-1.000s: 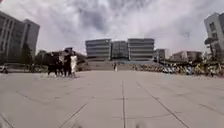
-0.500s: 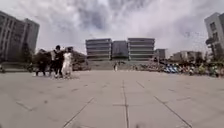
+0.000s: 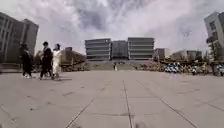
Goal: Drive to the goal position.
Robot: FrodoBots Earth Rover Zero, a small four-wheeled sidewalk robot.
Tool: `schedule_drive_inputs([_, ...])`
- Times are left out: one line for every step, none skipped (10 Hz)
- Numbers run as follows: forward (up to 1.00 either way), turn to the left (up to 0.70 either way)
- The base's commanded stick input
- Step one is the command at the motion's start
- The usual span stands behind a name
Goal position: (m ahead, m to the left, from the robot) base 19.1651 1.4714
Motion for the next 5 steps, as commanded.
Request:
schedule_drive_inputs([0.70,0.00])
schedule_drive_inputs([0.70,0.00])
schedule_drive_inputs([0.70,0.00])
schedule_drive_inputs([0.70,0.00])
schedule_drive_inputs([0.70,0.00])
